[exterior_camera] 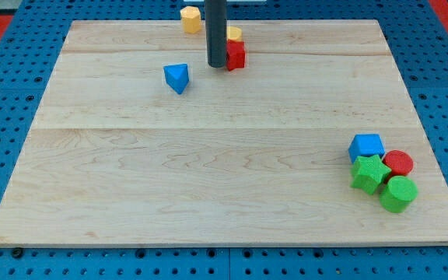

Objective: Keep the yellow heart and red star at the top right side of the board

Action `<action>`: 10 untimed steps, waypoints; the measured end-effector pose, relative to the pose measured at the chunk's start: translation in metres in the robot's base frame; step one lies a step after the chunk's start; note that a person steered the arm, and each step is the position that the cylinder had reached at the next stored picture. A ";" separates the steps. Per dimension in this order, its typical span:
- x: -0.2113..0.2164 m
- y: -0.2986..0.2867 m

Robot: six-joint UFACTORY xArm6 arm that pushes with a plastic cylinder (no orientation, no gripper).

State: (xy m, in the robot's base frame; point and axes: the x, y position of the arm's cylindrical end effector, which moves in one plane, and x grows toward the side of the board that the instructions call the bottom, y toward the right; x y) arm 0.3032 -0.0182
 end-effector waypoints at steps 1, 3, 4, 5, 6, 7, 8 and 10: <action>-0.005 -0.028; -0.047 0.005; -0.063 0.017; -0.068 0.057; -0.079 0.095; -0.086 0.136; -0.091 0.161; -0.091 0.210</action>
State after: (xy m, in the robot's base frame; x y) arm 0.2123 0.1914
